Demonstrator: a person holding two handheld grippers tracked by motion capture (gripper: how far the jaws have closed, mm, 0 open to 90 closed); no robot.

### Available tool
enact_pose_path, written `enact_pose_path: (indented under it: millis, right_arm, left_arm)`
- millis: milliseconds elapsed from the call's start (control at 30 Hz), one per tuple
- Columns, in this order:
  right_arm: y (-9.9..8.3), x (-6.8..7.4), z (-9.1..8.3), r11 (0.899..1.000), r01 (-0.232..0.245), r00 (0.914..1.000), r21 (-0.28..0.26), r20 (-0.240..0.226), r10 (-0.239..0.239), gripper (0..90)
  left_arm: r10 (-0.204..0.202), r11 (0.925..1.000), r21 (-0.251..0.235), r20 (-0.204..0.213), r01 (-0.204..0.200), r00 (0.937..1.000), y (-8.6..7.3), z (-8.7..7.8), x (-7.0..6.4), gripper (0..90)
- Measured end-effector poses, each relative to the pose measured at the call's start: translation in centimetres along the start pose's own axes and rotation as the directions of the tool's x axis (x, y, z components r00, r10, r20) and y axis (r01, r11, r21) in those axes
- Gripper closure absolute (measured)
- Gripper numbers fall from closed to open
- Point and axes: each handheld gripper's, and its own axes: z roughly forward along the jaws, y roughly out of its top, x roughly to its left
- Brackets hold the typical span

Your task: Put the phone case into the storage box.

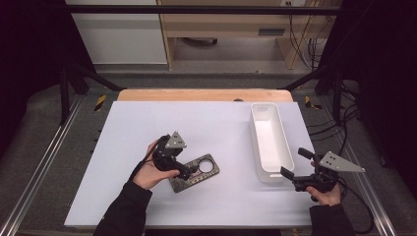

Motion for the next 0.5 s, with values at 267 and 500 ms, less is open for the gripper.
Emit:
enact_pose_path:
  millis: [267, 500]
  right_arm:
    - [0.0, 0.0, 0.0, 1.000, -0.001, 1.0000, 0.000, -0.002, 0.001, 0.4]
    - [0.0, 0.0, 0.0, 1.000, 0.000, 1.0000, 0.001, -0.004, 0.000, 0.4]
  left_arm:
    - [0.005, 0.9983, 0.058, 0.029, -0.007, 0.9996, 0.3, 1.0, 0.4, 0.0]
    - [0.020, 0.9933, 0.113, 0.025, -0.022, 0.9995, 0.2, 2.4, 0.6, 0.0]
